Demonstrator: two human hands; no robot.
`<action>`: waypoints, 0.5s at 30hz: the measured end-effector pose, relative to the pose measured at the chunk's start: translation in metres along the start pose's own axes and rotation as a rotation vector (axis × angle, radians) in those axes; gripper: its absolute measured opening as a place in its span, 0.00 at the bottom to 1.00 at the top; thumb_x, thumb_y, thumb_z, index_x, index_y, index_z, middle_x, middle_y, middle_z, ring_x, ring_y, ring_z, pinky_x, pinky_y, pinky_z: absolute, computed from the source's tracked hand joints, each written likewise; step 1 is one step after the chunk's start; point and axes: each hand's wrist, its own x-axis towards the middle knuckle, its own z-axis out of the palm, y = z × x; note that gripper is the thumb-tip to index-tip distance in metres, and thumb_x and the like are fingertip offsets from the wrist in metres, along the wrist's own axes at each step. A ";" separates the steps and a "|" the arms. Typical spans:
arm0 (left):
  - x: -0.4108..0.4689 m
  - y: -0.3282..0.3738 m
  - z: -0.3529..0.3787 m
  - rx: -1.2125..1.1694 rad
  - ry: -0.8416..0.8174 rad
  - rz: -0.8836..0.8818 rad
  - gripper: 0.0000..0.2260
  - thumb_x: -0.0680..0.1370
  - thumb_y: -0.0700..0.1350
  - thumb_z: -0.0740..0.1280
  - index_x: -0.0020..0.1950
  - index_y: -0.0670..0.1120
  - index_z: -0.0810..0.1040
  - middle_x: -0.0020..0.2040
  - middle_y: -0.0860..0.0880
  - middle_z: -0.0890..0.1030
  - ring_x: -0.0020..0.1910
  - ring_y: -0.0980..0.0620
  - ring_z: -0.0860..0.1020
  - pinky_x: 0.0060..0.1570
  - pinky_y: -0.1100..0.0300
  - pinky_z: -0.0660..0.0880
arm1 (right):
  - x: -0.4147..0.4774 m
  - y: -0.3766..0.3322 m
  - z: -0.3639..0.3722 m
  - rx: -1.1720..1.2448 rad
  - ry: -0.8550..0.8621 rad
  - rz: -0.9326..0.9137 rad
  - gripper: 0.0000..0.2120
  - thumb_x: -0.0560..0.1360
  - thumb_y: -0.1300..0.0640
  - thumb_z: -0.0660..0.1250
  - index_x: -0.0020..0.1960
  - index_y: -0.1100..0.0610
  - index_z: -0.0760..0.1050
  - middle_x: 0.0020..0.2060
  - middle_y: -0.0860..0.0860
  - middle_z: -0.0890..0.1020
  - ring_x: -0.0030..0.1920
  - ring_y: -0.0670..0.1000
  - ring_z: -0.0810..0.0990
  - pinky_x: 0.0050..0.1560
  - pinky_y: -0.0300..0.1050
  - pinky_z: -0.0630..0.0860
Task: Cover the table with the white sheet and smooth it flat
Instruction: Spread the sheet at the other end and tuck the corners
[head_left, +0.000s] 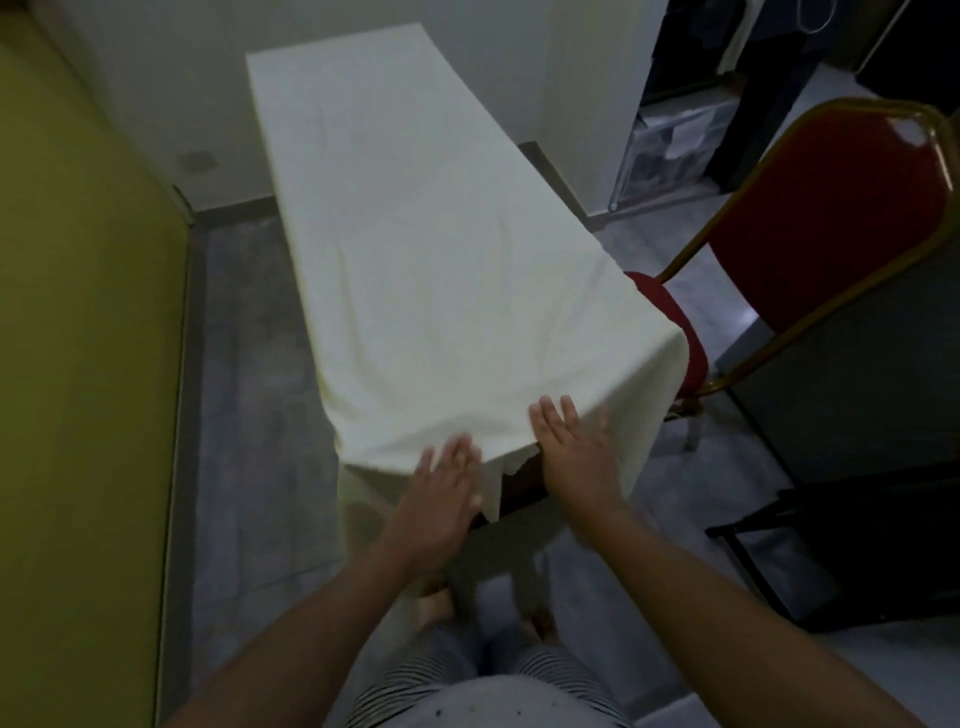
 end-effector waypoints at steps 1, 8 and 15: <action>-0.016 0.021 0.015 0.007 -0.071 0.076 0.24 0.78 0.52 0.52 0.68 0.42 0.73 0.68 0.43 0.74 0.73 0.46 0.64 0.73 0.49 0.44 | -0.004 0.005 0.002 0.019 0.009 0.025 0.31 0.77 0.63 0.54 0.77 0.57 0.47 0.78 0.54 0.51 0.77 0.57 0.46 0.70 0.66 0.34; -0.040 -0.019 0.006 -0.049 0.078 -0.192 0.24 0.83 0.51 0.41 0.72 0.39 0.61 0.71 0.40 0.69 0.76 0.49 0.48 0.72 0.51 0.45 | -0.018 0.031 0.007 0.032 -0.093 0.264 0.28 0.81 0.59 0.52 0.77 0.59 0.46 0.78 0.55 0.50 0.77 0.57 0.45 0.72 0.67 0.38; -0.011 -0.074 -0.007 0.023 0.078 -0.261 0.27 0.78 0.52 0.53 0.73 0.38 0.58 0.73 0.38 0.65 0.73 0.40 0.64 0.72 0.46 0.50 | 0.015 -0.042 0.015 0.100 0.085 0.124 0.31 0.77 0.55 0.60 0.76 0.62 0.52 0.76 0.57 0.56 0.76 0.58 0.54 0.71 0.66 0.44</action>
